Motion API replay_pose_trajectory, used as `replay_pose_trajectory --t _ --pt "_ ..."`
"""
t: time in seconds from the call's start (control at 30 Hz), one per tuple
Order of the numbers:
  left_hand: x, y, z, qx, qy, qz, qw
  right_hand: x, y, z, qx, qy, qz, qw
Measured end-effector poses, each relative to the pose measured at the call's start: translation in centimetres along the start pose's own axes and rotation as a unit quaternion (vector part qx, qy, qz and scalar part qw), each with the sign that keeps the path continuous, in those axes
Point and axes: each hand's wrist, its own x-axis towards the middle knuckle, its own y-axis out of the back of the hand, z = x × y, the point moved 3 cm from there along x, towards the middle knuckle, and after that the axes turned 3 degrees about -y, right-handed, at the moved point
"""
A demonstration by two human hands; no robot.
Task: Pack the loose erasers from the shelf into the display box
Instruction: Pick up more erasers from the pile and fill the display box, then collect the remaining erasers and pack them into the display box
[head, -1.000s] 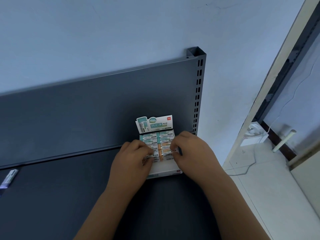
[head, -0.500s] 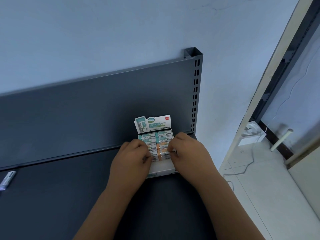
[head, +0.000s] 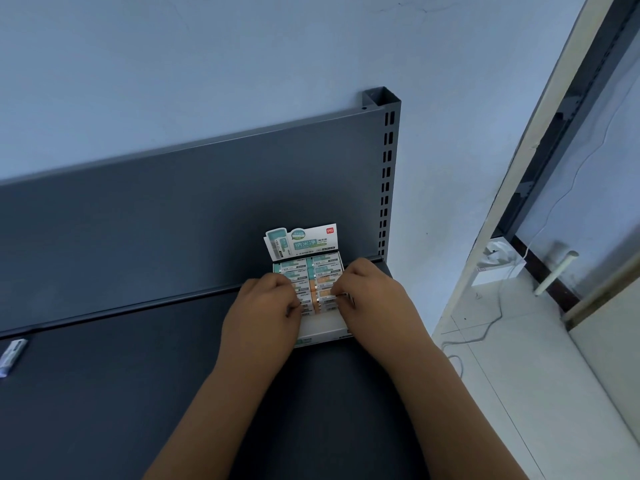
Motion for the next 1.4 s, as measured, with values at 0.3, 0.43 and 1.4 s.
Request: replay_pose_trajectory --t 0.3,0.43,1.4 --pt "-0.7 0.6 -0.3 -0.005 -0.019 0.017 1.000 -0.3 0.4 -1.1 -0.041 -0.044 -0.016 0.998" --pt "-1.6 2.3 -0.8 -0.021 -0.007 0.035 0.999 -1.0 1.0 -3.3 -0.073 -0.037 -0.003 0.997" --pt "-12.6 11.2 -15.8 0.029 0.101 -0.052 0.993 -6.8 -8.8 -21.0 -0.078 -0.088 -0.030 0.993"
